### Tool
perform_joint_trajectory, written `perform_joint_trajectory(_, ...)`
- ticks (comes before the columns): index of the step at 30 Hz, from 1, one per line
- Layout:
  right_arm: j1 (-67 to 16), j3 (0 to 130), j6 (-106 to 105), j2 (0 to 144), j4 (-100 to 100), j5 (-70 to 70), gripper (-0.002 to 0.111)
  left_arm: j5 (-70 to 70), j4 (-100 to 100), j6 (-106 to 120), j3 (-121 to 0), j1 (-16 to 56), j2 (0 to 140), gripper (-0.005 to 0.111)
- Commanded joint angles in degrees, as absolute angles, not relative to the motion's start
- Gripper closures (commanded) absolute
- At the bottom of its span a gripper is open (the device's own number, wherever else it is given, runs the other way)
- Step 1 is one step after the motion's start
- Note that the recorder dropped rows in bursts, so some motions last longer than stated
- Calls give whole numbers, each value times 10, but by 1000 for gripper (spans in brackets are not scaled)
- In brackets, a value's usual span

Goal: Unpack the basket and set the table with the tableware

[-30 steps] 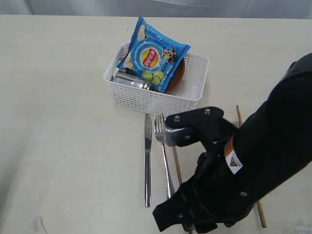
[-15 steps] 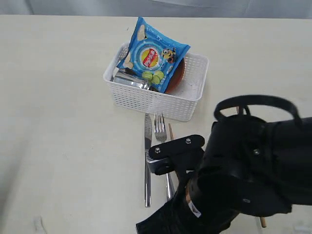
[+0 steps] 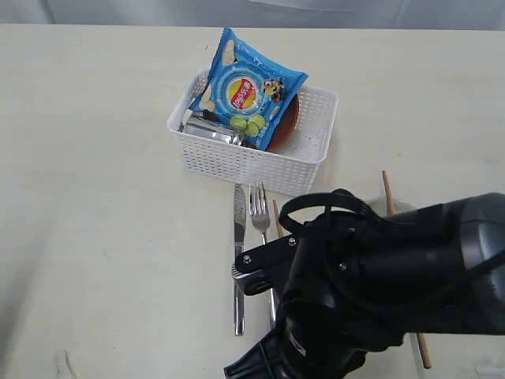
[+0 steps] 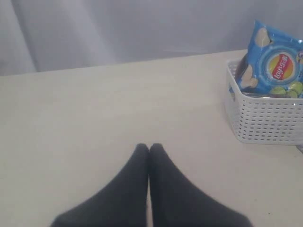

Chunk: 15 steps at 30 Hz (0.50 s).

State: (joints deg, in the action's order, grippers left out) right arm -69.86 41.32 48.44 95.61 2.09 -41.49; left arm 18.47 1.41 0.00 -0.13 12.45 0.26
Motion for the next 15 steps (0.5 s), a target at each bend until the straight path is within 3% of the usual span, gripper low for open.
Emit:
perform_joint_trajectory(1, -702, 412, 489, 956, 42, -423, 69, 183, 12, 0, 0, 127, 0, 107)
perform_joint_trajectory(15, -703, 412, 509, 977, 33, -380, 69, 183, 11, 0, 0, 127, 0, 107)
